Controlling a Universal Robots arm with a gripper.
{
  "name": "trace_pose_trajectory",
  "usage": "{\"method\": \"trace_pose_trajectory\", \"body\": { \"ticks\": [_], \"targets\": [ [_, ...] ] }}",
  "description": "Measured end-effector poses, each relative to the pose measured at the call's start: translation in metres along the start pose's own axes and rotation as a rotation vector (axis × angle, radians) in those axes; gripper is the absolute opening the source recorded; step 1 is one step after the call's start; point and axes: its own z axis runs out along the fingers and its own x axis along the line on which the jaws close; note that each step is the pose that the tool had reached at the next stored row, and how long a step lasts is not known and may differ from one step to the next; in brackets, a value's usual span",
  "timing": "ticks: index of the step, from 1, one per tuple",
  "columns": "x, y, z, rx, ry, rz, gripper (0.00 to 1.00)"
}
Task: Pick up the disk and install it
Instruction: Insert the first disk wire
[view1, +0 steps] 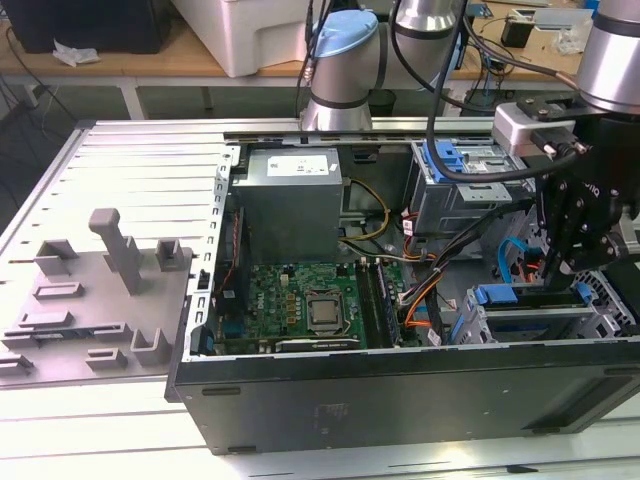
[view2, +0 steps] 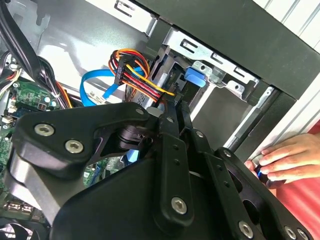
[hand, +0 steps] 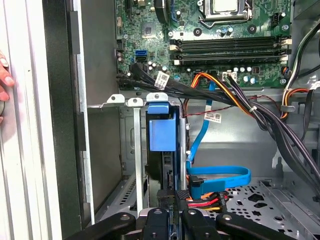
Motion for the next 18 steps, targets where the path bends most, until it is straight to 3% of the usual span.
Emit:
{"method": "trace_pose_trajectory", "body": {
  "ticks": [18],
  "targets": [
    [-0.0003, -0.0001, 0.0025, -0.0002, -0.0062, 0.001, 0.17]
  ]
}}
